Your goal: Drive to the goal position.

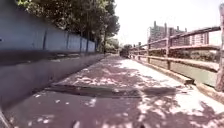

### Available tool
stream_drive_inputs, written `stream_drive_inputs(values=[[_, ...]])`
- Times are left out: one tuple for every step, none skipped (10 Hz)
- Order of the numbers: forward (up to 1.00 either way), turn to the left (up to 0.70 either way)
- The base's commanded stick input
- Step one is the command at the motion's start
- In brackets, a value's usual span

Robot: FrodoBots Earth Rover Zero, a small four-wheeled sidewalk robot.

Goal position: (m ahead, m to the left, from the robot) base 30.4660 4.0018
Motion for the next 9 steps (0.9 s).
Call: stream_drive_inputs(values=[[1.0, 0.0], [0.91, 0.0], [0.34, 0.0], [0.0, 0.0], [0.0, 0.0], [0.0, 0.0], [0.0, 0.0], [0.0, 0.0], [0.0, 0.0]])
